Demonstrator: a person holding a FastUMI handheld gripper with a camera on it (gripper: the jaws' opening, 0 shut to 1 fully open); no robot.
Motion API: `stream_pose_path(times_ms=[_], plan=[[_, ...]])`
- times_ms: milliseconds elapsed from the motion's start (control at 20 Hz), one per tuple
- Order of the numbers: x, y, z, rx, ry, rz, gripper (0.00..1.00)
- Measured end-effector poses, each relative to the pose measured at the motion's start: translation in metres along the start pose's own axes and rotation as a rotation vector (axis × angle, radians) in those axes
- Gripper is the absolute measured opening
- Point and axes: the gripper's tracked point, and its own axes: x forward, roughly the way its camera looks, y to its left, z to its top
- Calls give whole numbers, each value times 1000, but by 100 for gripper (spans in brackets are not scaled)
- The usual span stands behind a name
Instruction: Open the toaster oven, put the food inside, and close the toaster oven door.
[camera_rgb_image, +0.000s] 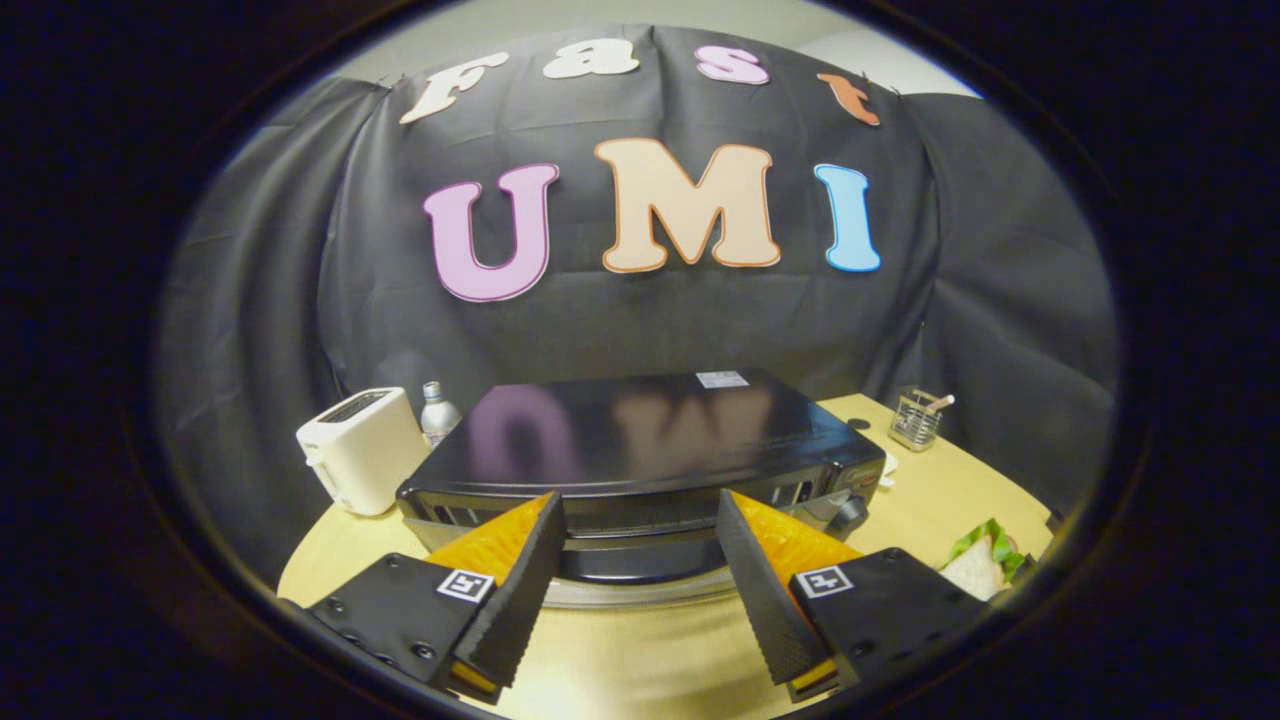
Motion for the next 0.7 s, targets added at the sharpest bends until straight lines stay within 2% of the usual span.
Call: stream_pose_path(times_ms=[400,700], plan=[[-42,-9,-33,4,179,7,93],[-59,-15,-54,-8,265,9,93]])
